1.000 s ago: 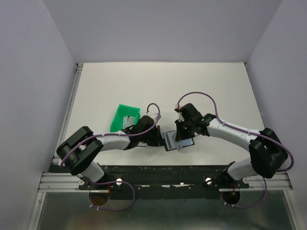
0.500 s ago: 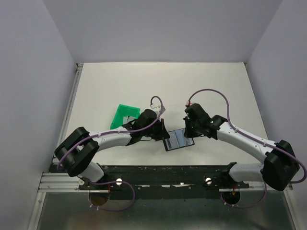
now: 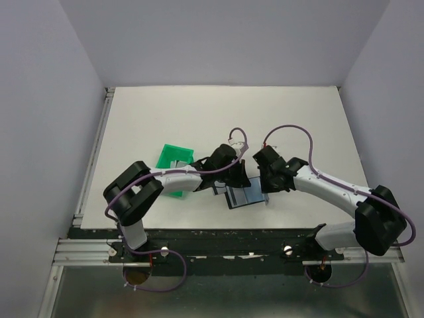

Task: Put the credit cards into the card holder
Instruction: Turn over the card slot in the card holder.

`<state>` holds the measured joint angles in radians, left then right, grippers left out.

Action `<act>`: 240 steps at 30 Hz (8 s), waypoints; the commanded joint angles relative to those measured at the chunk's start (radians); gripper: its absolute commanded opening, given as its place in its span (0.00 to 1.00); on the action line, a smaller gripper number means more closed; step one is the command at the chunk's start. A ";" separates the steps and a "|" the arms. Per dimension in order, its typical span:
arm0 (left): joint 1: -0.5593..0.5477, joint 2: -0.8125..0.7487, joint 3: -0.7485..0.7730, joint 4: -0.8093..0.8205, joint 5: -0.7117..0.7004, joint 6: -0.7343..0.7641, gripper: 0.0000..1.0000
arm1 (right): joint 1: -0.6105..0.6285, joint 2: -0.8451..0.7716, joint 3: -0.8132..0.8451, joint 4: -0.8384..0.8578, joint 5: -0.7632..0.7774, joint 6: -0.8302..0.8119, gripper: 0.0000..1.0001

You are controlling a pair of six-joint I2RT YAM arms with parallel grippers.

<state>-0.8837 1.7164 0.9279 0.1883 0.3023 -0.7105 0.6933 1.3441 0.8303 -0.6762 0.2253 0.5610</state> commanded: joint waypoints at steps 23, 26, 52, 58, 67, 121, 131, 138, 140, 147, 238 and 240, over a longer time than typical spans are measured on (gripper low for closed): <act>-0.029 0.114 0.017 0.106 0.055 -0.033 0.00 | -0.051 -0.122 -0.111 0.108 -0.073 0.014 0.01; -0.029 0.111 0.008 0.125 0.055 -0.043 0.00 | -0.063 -0.126 -0.138 0.139 -0.096 0.025 0.01; -0.049 0.134 -0.020 -0.069 -0.083 -0.018 0.00 | -0.106 -0.126 -0.184 0.161 -0.144 0.017 0.01; -0.049 0.057 -0.081 -0.098 -0.127 -0.018 0.00 | -0.107 -0.131 -0.189 0.162 -0.144 0.016 0.01; -0.049 -0.009 -0.113 -0.115 -0.154 -0.007 0.00 | -0.112 -0.129 -0.191 0.159 -0.142 0.013 0.01; -0.049 0.100 -0.109 -0.093 -0.109 -0.009 0.00 | -0.112 -0.161 -0.192 0.268 -0.388 -0.065 0.01; -0.049 0.101 -0.106 -0.093 -0.108 -0.009 0.00 | -0.110 -0.134 -0.192 0.256 -0.364 -0.062 0.01; -0.049 0.103 -0.106 -0.093 -0.106 -0.009 0.00 | -0.113 -0.129 -0.171 0.195 -0.290 -0.075 0.01; -0.049 0.103 -0.106 -0.092 -0.106 -0.009 0.00 | -0.112 -0.128 -0.174 0.198 -0.291 -0.076 0.01; -0.049 0.104 -0.104 -0.090 -0.103 -0.010 0.00 | -0.113 -0.125 -0.178 0.225 -0.326 -0.076 0.01; -0.051 0.157 0.006 0.005 -0.100 -0.037 0.00 | -0.164 0.063 -0.074 0.172 -0.303 -0.138 0.01; -0.051 0.157 -0.004 -0.013 -0.101 -0.035 0.00 | -0.166 0.067 -0.073 0.168 -0.303 -0.138 0.01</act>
<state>-0.9298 1.8507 0.9295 0.2523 0.2180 -0.7528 0.5354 1.3811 0.7620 -0.4656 -0.0875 0.4259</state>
